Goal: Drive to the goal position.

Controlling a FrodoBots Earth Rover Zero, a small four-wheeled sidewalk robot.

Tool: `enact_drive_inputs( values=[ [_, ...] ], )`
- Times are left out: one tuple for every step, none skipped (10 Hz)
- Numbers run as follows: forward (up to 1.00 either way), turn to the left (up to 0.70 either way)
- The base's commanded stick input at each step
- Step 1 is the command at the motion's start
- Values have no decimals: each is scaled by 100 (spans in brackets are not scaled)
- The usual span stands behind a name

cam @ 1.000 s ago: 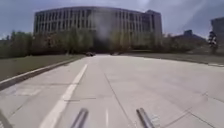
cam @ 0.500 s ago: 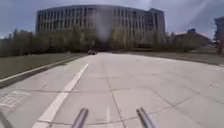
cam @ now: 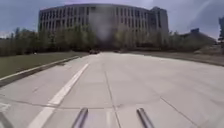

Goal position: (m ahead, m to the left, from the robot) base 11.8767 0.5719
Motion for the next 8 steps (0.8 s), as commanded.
enact_drive_inputs(
  values=[
    [100,0],
    [100,0],
    [100,0],
    [100,0],
    [100,0],
    [100,0],
    [100,0],
    [100,0]
  ],
)
